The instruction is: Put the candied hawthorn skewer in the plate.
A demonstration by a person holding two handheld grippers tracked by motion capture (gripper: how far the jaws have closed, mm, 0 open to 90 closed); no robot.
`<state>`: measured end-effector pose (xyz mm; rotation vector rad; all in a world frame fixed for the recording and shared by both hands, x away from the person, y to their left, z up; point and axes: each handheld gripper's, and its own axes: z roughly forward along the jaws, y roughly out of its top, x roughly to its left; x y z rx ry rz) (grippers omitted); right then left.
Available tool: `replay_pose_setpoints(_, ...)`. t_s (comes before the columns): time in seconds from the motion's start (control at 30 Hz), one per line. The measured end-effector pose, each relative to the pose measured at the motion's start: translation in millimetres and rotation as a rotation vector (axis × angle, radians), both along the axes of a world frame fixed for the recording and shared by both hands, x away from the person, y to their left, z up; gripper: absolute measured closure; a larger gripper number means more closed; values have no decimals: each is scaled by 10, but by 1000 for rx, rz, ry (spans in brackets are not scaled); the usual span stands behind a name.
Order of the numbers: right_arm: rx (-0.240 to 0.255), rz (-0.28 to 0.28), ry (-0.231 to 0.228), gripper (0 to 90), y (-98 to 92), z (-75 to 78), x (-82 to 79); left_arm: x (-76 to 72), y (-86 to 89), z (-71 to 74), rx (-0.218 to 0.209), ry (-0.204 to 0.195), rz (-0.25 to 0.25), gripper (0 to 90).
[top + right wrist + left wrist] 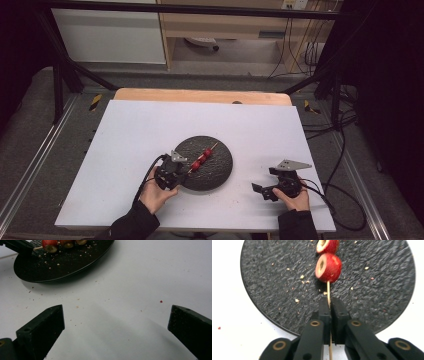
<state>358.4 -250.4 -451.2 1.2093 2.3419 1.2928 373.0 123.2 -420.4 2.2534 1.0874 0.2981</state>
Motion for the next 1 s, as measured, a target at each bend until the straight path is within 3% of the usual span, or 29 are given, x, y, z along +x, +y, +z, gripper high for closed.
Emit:
replay_pose_setpoints(0.1, -3, -1, -2, 13, 0, -1, 2, -20, 67, 40, -30, -26, -28, 782)
replay_pose_setpoints(0.23, -4, -2, -6, 13, 1, -4, 3, -42, 203, 103, -57, -67, -50, 617)
replay_pose_setpoints(0.47, -1, -6, -6, 11, -2, 0, 1, -82, 505, 133, -74, -125, -104, 337)
replay_pose_setpoints(0.67, 3, -14, -3, 8, -4, -1, 0, -105, 759, 65, -83, -132, -100, 141)
replay_pose_setpoints(0.8, 1, -15, -3, 8, -11, -6, 0, -124, 936, 4, -95, -129, -75, 74)
replay_pose_setpoints(1.0, -3, -15, -1, 7, -15, -10, 0, -167, 1162, -106, -99, -149, -31, 62)
